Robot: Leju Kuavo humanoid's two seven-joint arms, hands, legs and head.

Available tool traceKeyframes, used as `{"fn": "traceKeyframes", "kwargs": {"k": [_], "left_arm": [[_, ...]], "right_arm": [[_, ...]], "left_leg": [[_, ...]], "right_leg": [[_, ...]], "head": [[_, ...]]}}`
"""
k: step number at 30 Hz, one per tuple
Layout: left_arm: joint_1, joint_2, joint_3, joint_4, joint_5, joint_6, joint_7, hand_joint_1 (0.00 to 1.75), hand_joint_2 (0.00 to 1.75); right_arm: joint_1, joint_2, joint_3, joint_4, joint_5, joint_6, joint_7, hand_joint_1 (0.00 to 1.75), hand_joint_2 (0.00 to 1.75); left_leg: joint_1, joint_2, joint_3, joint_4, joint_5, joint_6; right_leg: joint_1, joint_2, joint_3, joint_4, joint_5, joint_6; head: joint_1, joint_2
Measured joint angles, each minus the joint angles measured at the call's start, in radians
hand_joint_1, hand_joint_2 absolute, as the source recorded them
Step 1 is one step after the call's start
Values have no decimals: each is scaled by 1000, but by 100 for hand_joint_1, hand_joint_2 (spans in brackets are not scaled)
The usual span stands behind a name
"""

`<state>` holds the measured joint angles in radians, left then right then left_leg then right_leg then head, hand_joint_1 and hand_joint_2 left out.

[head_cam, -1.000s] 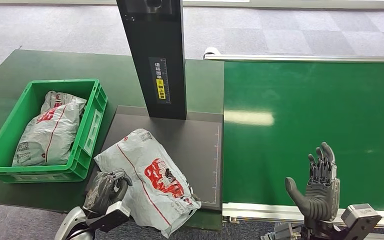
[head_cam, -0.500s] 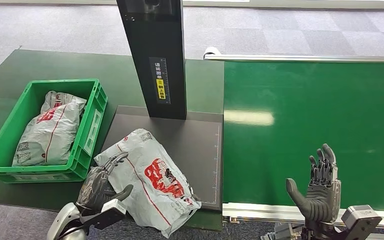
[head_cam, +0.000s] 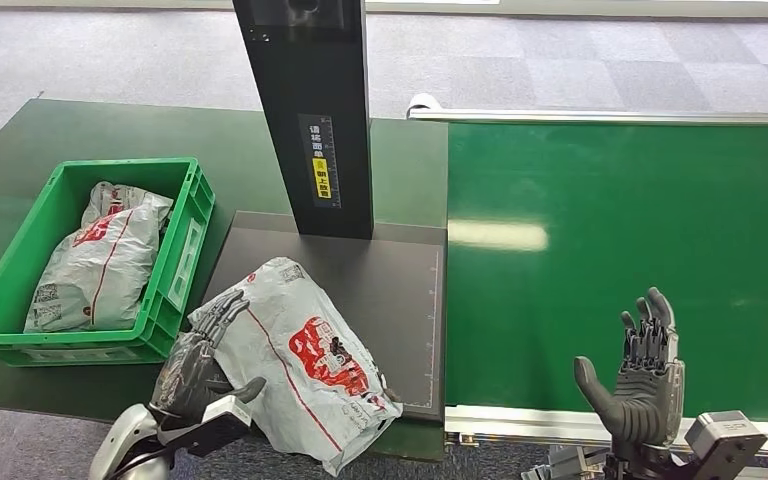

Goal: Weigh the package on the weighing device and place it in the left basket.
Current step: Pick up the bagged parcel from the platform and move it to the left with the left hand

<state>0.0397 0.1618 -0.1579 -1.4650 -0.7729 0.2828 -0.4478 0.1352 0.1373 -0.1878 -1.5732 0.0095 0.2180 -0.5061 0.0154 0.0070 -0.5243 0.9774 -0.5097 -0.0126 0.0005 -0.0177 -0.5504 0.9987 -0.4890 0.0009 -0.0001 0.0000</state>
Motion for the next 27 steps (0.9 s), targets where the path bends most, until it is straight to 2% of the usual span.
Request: {"fn": "traceKeyframes", "kwargs": {"k": [5,8,12,15,18,23,27], "left_arm": [[12,26,16,-14,-49,-81,21,0,175],[19,51,9,-13,-100,-189,66,0,175],[14,136,-25,4,-120,-394,133,0,175],[7,205,-35,3,-85,-449,115,0,175],[6,237,-45,0,-61,-460,89,0,175],[-20,230,-98,16,-2,-443,13,0,175],[-71,161,-177,69,85,-373,-58,0,175]], "right_arm": [[6,1,-13,-16,0,0,2,0,175],[9,1,-19,-25,1,0,6,0,175],[10,-2,-23,-28,0,-4,10,0,175],[10,-6,-23,-28,-11,-14,16,0,175],[13,-8,-23,-29,-18,-20,24,0,175],[14,-8,-14,-31,-29,-23,31,0,175],[8,-7,-2,-31,-33,-27,34,0,175]], "left_leg": [[0,0,0,0,0,0],[0,0,0,0,0,0],[0,0,0,0,0,0],[1,3,4,-1,-1,-1],[1,4,6,-1,-2,-2],[0,2,7,-1,-1,-2],[-1,0,6,-1,-1,-1]], "right_leg": [[0,0,0,0,0,0],[0,0,-1,0,0,0],[0,0,1,0,0,0],[0,2,4,0,-1,-1],[1,3,5,0,-1,-2],[0,1,6,0,-1,-2],[-1,0,6,0,-1,-1]], "head": [[0,0],[0,0],[0,0],[0,0],[0,0],[0,0],[0,0]]}}
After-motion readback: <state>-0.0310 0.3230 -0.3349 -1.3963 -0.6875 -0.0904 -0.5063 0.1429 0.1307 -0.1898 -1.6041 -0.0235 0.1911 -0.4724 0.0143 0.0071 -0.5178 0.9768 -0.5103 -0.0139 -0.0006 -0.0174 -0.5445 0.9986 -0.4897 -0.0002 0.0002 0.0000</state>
